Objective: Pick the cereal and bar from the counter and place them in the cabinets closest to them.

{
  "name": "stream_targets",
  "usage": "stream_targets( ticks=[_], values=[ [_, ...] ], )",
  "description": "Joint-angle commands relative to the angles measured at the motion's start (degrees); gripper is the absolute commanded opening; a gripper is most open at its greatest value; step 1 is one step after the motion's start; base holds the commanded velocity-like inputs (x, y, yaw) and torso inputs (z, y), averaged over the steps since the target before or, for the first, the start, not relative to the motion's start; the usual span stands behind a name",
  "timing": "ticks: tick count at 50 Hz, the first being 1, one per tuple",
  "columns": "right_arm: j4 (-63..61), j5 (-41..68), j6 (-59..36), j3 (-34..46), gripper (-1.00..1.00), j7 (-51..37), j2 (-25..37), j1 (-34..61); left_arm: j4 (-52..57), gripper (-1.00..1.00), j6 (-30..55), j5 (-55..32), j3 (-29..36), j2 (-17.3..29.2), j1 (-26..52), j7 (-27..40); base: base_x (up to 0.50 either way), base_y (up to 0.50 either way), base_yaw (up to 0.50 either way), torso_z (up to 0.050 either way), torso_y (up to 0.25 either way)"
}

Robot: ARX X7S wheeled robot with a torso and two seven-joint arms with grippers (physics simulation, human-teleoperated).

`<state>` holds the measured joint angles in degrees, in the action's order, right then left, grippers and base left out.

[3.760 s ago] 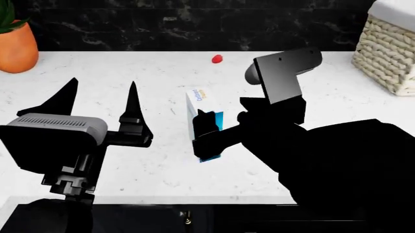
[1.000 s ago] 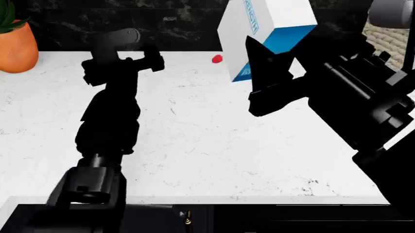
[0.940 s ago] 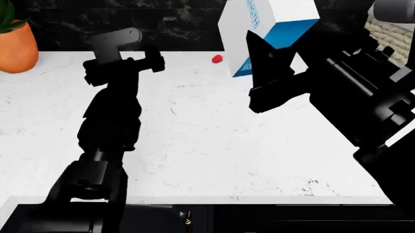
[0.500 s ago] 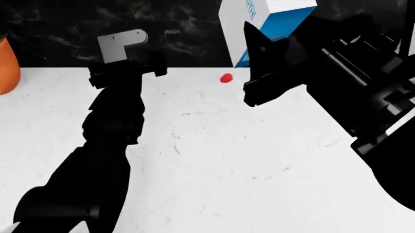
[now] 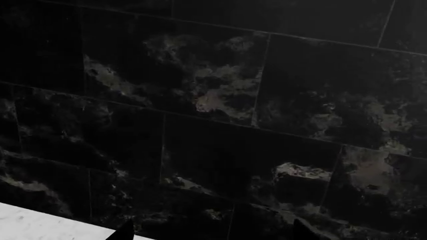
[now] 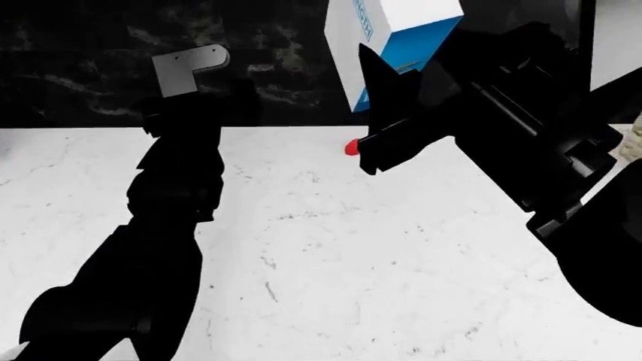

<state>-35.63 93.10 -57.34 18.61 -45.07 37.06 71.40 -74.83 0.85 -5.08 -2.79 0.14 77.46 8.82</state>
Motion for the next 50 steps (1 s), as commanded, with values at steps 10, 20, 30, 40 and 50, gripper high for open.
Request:
stream_targets(
  ticks=[10, 20, 30, 40, 50],
  values=[
    [-5.6, 1.5, 2.7, -1.9, -1.00, -6.4, 1.0, -4.0, -0.2, 1.00, 0.0, -0.3, 0.5, 0.0, 0.1, -0.6, 0.20, 0.03, 0.00, 0.000, 0.000],
    [-19.7, 8.7, 2.7, 1.6, -1.00, -30.1, 1.6, 1.7, -0.2, 1.00, -0.2, -0.3, 0.7, 0.0, 0.1, -0.4, 0.00, 0.00, 0.00, 0.000, 0.000],
    [-24.3, 20.4, -5.3, -6.3, -1.00, -44.9, -8.2, 5.7, -0.2, 1.00, -0.3, -0.5, 1.0, 0.0, 0.0, -0.3, 0.00, 0.00, 0.00, 0.000, 0.000],
    [-24.4, 22.3, -12.2, -13.7, -1.00, -44.9, -14.0, 6.2, -0.2, 1.00, -0.3, -0.6, 1.2, 0.0, 0.0, -0.3, 0.00, 0.00, 0.00, 0.000, 0.000],
    [-24.4, 25.0, -19.1, -21.8, -1.00, -44.9, -18.0, 7.5, -0.2, 1.00, -0.4, -0.4, 1.3, 0.0, 0.0, -0.1, 0.00, 0.00, 0.00, 0.000, 0.000]
  ],
)
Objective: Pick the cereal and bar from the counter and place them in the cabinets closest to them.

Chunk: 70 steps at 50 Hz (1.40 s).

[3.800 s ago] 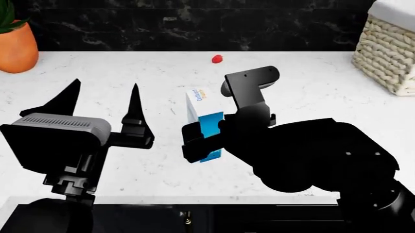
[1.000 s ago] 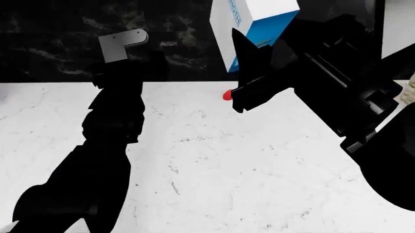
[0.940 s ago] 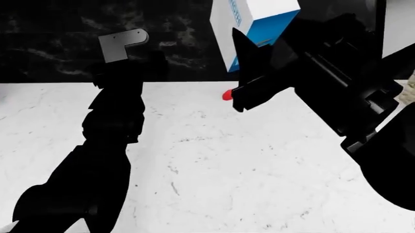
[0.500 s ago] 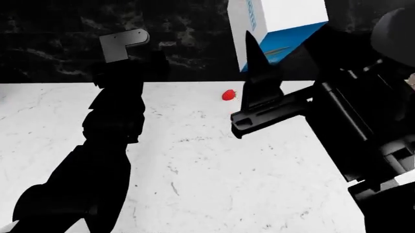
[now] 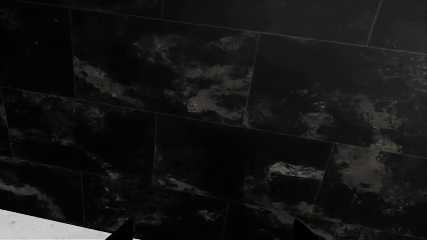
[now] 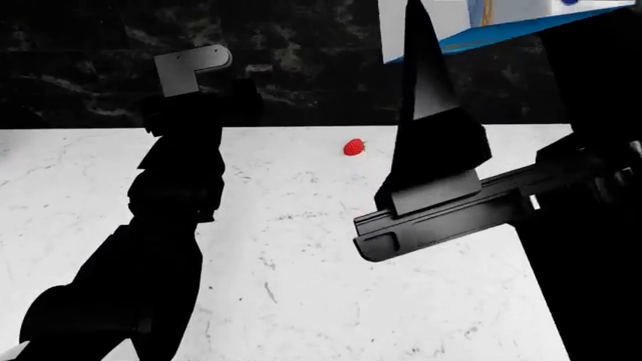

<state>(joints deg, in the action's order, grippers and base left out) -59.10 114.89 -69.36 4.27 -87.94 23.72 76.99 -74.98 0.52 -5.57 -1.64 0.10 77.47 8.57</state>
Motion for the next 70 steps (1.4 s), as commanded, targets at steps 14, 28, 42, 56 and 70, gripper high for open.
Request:
stream_targets(
  ticks=[14, 28, 42, 56, 70],
  values=[
    [-0.9, -3.2, 25.5, 23.4, -1.00, -2.1, 14.0, 32.8, 0.0, 1.00, -0.2, 0.0, 0.5, 0.0, 0.0, 0.6, 0.00, 0.00, 0.00, 0.000, 0.000],
    [-0.9, -1.5, 38.0, 37.6, -1.00, -2.1, 18.4, 58.0, 0.0, 1.00, -0.2, -0.3, 1.0, 0.0, 0.0, 0.9, 0.00, 0.00, 0.00, 0.000, 0.000],
    [6.9, -4.6, 28.7, 34.7, -1.00, -2.1, 13.3, 58.0, 0.0, 1.00, -0.1, -0.2, 1.1, 0.0, 0.0, 0.9, 0.00, 0.00, 0.00, 0.000, 0.000],
    [20.3, -25.9, 31.8, 33.1, -1.00, 15.6, 18.8, 39.8, 0.0, 1.00, -0.3, -0.5, 1.4, 0.0, -0.1, 1.0, 0.00, 0.00, 0.00, 0.000, 0.000],
    [33.5, -31.6, 37.1, 33.8, -1.00, 30.2, 15.3, 33.0, 0.0, 1.00, -0.6, -0.9, 1.7, 0.0, -0.1, 0.9, 0.00, 0.00, 0.00, 0.000, 0.000]
  ],
)
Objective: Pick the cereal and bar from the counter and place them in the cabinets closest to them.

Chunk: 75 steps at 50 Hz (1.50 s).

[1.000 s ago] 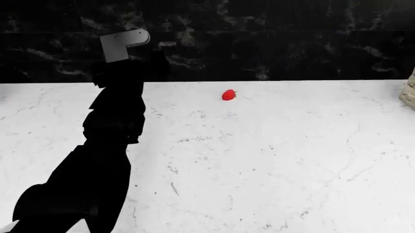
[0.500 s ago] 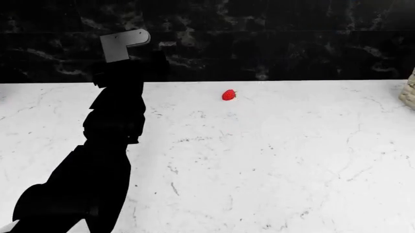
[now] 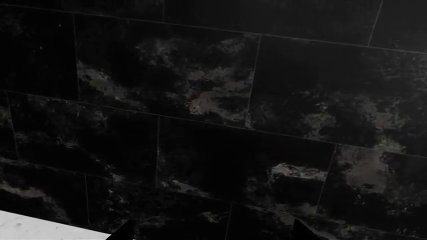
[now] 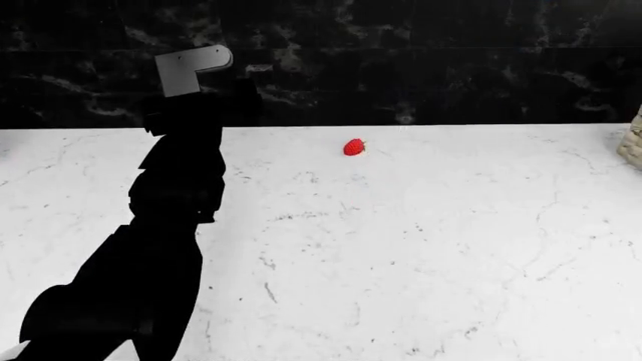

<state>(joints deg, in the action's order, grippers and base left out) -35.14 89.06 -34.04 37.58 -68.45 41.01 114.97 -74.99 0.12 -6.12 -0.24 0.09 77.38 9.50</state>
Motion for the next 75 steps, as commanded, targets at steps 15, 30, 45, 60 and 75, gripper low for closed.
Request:
stream_targets(
  ticks=[15, 30, 45, 60, 75],
  values=[
    [29.5, -13.1, 0.5, 6.2, -1.00, 24.3, -8.4, -2.4, 0.0, 1.00, -0.3, -1.0, 1.5, 0.0, 0.0, 0.2, 0.00, 0.00, 0.00, 0.000, 0.001],
    [49.3, -18.2, 1.3, 9.1, -1.00, 33.3, -15.4, 1.1, 0.0, 1.00, 0.0, -1.2, 1.9, 0.0, 0.0, 0.0, 0.00, 0.00, 0.00, 0.000, 0.000],
    [65.4, -12.9, -2.9, 9.6, -1.00, 38.9, -18.8, -4.2, 0.0, 1.00, 0.1, -1.2, 1.8, 0.0, 0.0, -0.3, 0.01, 0.00, 0.00, 0.000, 0.000],
    [71.3, -10.8, -6.8, 10.3, 1.00, 39.9, -19.9, -5.6, 0.0, 1.00, 0.0, -1.2, 2.2, 0.0, -0.1, -0.3, 0.01, 0.00, 0.00, 0.000, 0.000],
    [59.8, -15.8, -4.4, 11.6, 1.00, 35.0, -17.0, -3.6, 0.0, 1.00, 0.0, -1.1, 2.3, 0.0, 0.0, -0.4, 0.01, 0.00, 0.00, 0.000, 0.000]
  ],
)
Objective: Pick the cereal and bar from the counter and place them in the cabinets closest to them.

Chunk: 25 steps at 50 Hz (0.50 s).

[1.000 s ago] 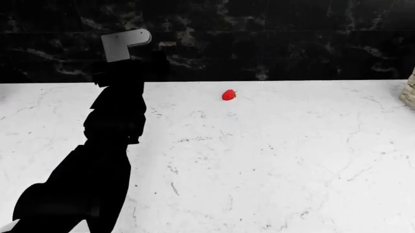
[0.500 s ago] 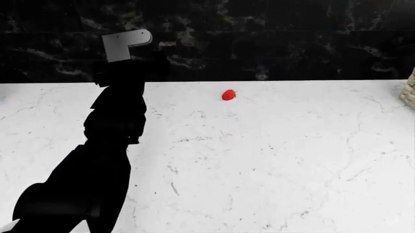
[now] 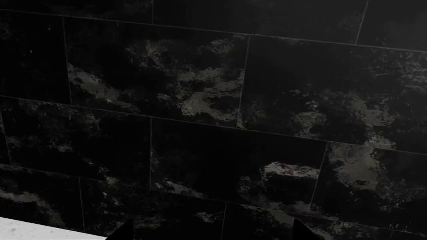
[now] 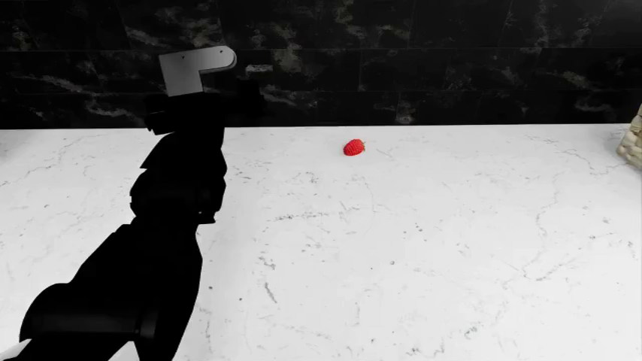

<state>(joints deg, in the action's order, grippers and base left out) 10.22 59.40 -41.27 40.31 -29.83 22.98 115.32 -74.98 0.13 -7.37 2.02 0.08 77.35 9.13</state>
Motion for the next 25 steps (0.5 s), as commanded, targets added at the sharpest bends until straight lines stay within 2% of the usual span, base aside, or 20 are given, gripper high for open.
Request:
stream_targets(
  ticks=[1, 11, 25],
  values=[
    [12.9, 12.6, 2.9, 9.5, 1.00, -4.0, 1.3, -2.9, 0.0, 1.00, 0.0, 0.1, 0.0, 0.0, 0.0, 0.0, 0.00, 0.00, 0.00, 0.000, 0.000],
    [13.0, 7.7, -0.5, 12.5, 1.00, -4.2, 0.1, 6.8, 0.0, 1.00, 1.3, -0.4, 0.9, 0.0, 0.1, -0.2, 0.00, 0.00, 0.00, 0.000, 0.000],
    [-0.1, 2.5, 3.8, 10.8, 1.00, -10.0, 2.9, 11.2, 0.0, 1.00, 1.4, -0.1, 0.8, 0.0, 0.1, -0.2, 0.00, 0.00, 0.00, 0.000, 0.000]
  ],
)
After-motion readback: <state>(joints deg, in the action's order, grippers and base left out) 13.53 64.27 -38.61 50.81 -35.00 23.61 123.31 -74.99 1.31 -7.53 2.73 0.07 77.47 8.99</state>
